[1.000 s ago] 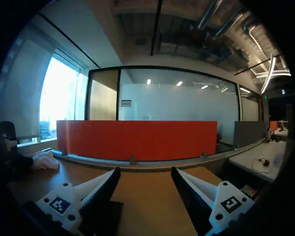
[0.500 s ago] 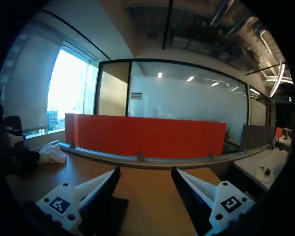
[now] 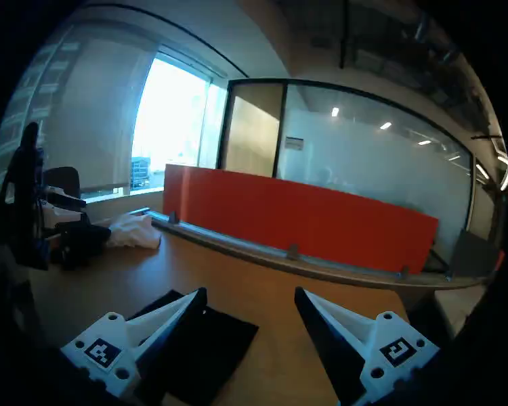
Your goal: Fold towel
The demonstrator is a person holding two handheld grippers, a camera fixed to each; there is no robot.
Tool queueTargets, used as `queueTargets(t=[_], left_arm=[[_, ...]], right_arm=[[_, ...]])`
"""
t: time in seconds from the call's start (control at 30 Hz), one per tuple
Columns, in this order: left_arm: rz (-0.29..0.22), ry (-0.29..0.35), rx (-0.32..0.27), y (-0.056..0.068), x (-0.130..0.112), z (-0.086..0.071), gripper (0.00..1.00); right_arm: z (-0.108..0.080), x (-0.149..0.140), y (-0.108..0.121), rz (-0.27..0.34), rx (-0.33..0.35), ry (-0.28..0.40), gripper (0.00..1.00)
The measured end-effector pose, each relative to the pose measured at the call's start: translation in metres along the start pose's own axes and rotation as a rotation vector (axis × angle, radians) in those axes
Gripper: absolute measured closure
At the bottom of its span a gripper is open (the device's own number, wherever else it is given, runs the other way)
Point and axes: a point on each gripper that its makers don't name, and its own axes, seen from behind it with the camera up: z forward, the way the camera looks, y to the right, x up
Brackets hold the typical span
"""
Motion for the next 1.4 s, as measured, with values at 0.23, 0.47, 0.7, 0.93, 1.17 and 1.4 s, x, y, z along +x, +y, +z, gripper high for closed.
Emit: queueTargets(t=[0.23, 0.47, 0.7, 0.93, 1.17, 1.4], left_arm=[[0.022, -0.059, -0.065, 0.014, -0.018, 0.001, 0.04], [0.059, -0.117, -0.136, 0.032, -0.039, 0.002, 0.03], [0.061, -0.162, -0.173, 0.043, -0.064, 0.007, 0.04], [0.082, -0.22, -0.189, 0.05, -0.1, 0.013, 0.03], [0.101, -0.291, -0.201, 0.057, -0.14, 0.018, 0.03], [0.101, -0.357, -0.243, 0.072, -0.179, 0.026, 0.03]], right_arm=[[0.001, -0.015, -0.018, -0.041, 0.096, -0.064, 0.0], [0.003, -0.032, -0.032, -0.071, 0.161, -0.126, 0.0], [0.006, -0.055, -0.038, -0.082, 0.192, -0.172, 0.0], [0.008, -0.093, -0.044, -0.081, 0.209, -0.225, 0.0], [0.012, -0.131, -0.05, -0.07, 0.214, -0.28, 0.0], [0.018, -0.174, -0.059, -0.075, 0.233, -0.341, 0.0]])
